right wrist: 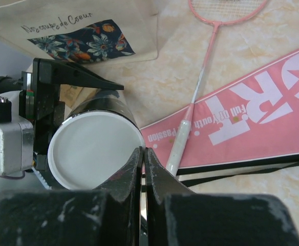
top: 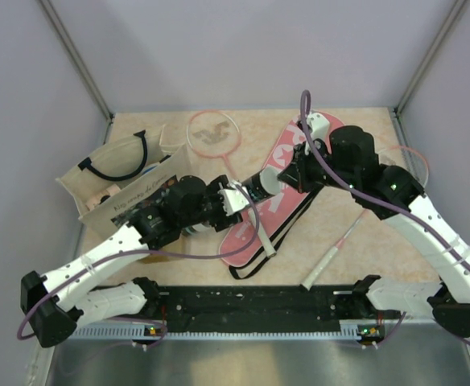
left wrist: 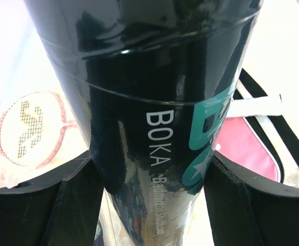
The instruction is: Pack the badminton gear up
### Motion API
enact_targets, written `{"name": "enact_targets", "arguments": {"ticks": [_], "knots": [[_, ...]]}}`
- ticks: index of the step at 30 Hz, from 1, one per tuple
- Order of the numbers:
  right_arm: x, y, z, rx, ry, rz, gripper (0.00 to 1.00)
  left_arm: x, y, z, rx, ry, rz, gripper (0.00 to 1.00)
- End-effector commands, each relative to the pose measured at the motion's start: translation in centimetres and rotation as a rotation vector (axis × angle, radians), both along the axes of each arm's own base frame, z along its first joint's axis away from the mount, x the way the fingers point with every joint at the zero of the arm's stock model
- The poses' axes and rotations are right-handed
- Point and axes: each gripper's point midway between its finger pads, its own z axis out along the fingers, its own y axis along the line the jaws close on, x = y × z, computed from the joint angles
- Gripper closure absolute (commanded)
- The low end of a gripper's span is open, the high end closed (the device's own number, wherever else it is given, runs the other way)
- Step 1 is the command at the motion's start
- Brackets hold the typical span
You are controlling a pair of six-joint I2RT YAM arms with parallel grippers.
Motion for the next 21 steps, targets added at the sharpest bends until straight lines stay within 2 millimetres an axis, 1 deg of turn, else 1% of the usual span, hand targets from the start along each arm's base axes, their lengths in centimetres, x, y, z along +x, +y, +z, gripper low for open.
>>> {"name": "enact_targets", "arguments": {"ticks": [1,4,6,9,12,17,19,21], "knots": [[-0.6,-0.3,0.3,-0.031,0.002,0.011,0.9,1.0,-1.1,4.8,-0.092,-0.111,-0.017,0.83],[-0.8,-0.2,0.8,-0.005,0.014,0.001,0.69,0.9,-1.3,4.8,-0.097,-0.106,-0.022,0.83],[-0.7,-0.3,1.0,0.009,0.015,-0.014,0.61,0.8,-1.3,4.7,-0.1,-0.1,-0.03,0.83],[-0.8,-0.3,1.4,0.037,0.011,-0.023,0.6,0.8,-1.3,4.5,-0.097,-0.096,-0.029,0.83],[-0.9,0.0,1.7,0.062,0.015,-0.021,0.56,0.8,-1.4,4.2,-0.092,-0.089,-0.029,0.83],[-0.9,0.5,2.5,0.134,-0.009,-0.015,0.52,0.8,-1.6,4.3,-0.096,-0.082,-0.034,0.83],[-1.2,0.9,2.2,0.153,0.005,0.0,0.51,0.8,-1.9,4.5,-0.102,-0.084,-0.043,0.83],[-1.2,1.2,1.5,0.154,0.03,0.007,0.5,0.8,-2.1,4.8,-0.111,-0.083,-0.051,0.84]]}}
